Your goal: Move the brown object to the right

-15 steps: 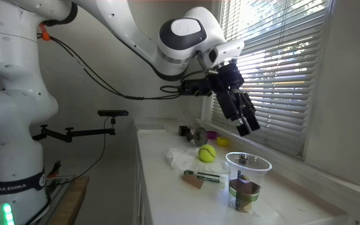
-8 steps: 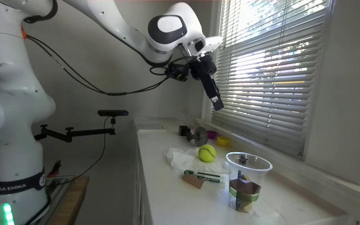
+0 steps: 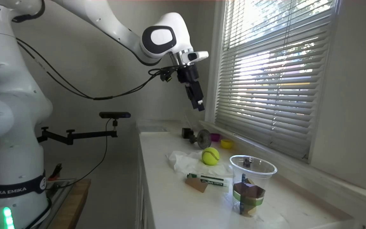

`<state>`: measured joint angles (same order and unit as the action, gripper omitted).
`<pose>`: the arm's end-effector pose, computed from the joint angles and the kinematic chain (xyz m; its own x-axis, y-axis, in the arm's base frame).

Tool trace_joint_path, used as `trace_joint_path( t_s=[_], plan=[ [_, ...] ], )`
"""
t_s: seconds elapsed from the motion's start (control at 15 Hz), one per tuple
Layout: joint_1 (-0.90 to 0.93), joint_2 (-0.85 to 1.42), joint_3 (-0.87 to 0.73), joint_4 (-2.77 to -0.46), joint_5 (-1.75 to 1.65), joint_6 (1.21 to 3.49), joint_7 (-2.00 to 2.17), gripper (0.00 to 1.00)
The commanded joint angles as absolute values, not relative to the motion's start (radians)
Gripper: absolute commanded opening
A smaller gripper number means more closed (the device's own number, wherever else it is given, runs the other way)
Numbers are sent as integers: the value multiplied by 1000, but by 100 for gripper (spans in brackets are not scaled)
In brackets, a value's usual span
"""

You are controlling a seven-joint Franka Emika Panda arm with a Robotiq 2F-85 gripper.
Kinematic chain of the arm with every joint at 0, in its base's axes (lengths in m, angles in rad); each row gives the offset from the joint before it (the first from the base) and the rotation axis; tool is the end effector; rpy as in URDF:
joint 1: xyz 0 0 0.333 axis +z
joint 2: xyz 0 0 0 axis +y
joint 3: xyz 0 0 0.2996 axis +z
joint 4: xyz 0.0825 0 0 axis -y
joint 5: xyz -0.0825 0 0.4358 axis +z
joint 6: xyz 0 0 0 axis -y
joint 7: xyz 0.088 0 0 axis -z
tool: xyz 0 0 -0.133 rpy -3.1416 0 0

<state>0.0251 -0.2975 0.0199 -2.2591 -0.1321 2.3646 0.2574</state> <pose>0.5582 0.0214 0.4663 0.9062 -0.1193 0.4056 -0.1415 -0.9896 0.0251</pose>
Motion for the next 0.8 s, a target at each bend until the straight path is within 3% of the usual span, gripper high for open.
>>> trace_joint_path(
  t_s=[0.0, 0.47, 0.73],
  plan=[
    [66, -302, -12, -2248, 7, 2273, 16, 100],
    [29, -232, -16, -2128, -114, 1958, -222, 100],
    [33, -250, -21, -2160, -89, 1989, -208, 100]
  ],
)
